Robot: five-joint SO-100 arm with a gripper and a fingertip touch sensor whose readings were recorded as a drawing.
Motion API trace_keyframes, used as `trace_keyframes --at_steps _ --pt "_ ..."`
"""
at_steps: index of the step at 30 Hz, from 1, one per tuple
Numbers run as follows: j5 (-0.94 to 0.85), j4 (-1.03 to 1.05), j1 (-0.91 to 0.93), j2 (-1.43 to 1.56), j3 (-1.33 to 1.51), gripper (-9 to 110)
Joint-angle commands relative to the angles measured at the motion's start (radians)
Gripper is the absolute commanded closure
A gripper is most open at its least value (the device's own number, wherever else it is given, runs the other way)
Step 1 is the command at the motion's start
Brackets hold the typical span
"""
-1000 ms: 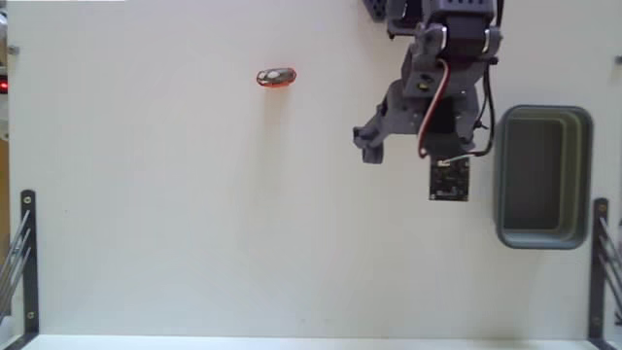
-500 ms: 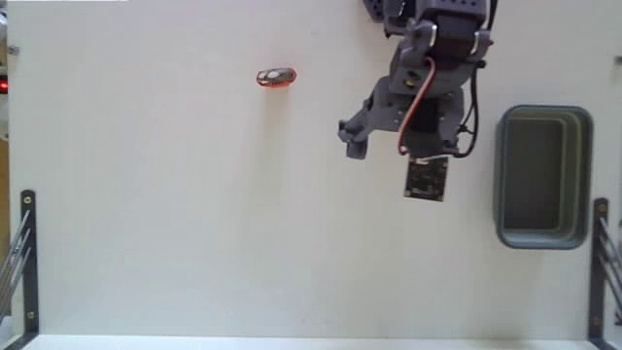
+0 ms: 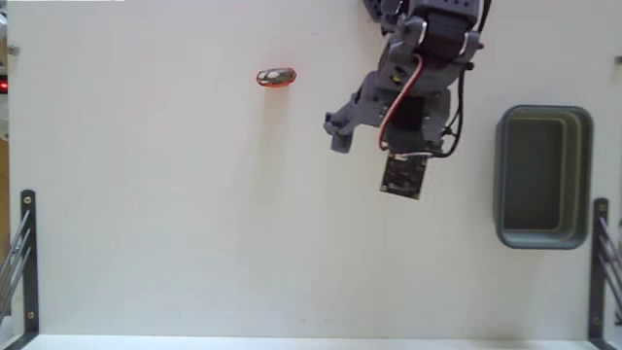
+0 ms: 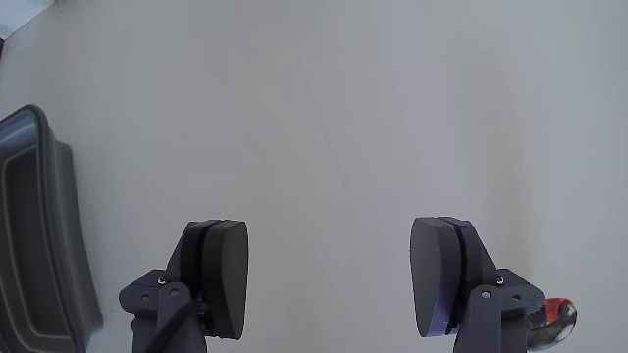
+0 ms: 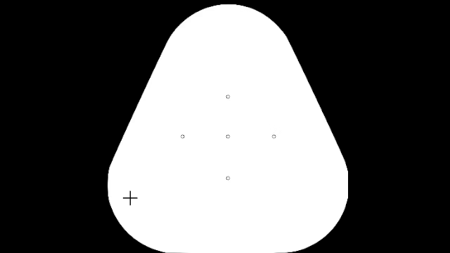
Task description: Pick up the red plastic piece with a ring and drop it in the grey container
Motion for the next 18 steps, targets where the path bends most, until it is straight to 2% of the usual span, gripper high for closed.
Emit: trace_keyframes --at_steps 1,18 --pt "0.005 0.019 0.042 0.038 0.004 -9" --pt "0.005 0.019 0.152 0.038 0.004 -9"
